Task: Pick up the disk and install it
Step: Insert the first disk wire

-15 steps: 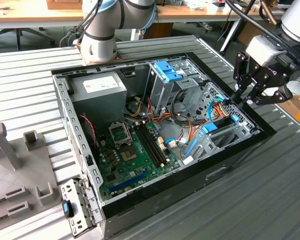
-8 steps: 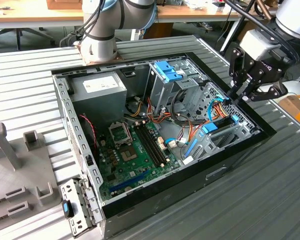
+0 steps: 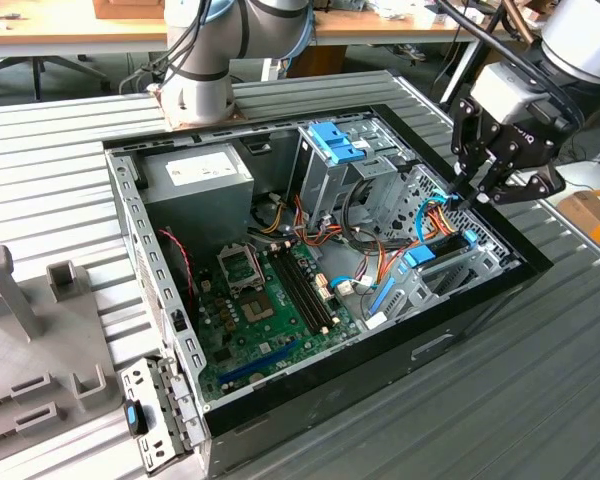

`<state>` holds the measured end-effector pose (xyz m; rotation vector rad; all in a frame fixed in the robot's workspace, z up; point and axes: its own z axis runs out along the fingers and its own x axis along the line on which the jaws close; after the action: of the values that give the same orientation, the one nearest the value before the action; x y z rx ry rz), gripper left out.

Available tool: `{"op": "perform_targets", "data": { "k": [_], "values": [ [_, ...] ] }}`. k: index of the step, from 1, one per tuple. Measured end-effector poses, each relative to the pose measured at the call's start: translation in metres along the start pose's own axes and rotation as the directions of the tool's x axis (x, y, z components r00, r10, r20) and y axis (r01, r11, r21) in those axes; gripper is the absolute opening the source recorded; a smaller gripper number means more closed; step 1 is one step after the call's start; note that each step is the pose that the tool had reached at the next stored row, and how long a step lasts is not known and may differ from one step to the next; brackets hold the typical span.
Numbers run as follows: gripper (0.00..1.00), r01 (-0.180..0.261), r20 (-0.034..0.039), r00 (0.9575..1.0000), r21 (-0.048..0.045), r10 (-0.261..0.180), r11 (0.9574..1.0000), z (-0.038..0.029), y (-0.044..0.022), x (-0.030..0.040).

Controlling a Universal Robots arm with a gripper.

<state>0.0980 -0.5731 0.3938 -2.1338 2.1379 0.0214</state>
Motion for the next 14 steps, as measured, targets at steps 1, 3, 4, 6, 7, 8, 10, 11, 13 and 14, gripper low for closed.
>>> {"op": "perform_targets", "data": {
  "k": [1, 3, 4, 6, 7, 8, 10, 11, 13, 14],
  "values": [
    [0.31, 0.0, 0.0027, 1.0, -0.0001, 0.0, 1.0, 0.0001, 0.001, -0.0001],
    [0.31, 0.0, 0.0031, 1.0, -0.0008, 0.0, 1.0, 0.0018, 0.0019, 0.0],
    [0.31, 0.0, 0.0031, 1.0, -0.0016, 0.0, 1.0, 0.0034, 0.0021, 0.0002],
    [0.31, -0.001, 0.003, 1.0, -0.0031, 0.001, 1.0, 0.0049, 0.0023, 0.0004],
    [0.31, -0.001, 0.003, 1.0, -0.0039, 0.001, 1.0, 0.0049, 0.0023, 0.0004],
    [0.31, -0.001, 0.003, 1.0, -0.0047, 0.001, 1.0, 0.0049, 0.0023, 0.0004],
    [0.11, -0.001, 0.003, 1.0, -0.0069, 0.001, 1.0, 0.0049, 0.0022, 0.0004],
    [0.11, -0.001, 0.003, 1.0, -0.008, 0.001, 1.0, 0.0049, 0.0022, 0.0004],
    [0.11, -0.001, 0.003, 1.0, -0.0084, 0.001, 1.0, 0.0049, 0.0022, 0.0004],
    [0.11, -0.001, 0.003, 1.0, -0.0087, 0.001, 1.0, 0.0049, 0.0022, 0.0004]
  ]
}}
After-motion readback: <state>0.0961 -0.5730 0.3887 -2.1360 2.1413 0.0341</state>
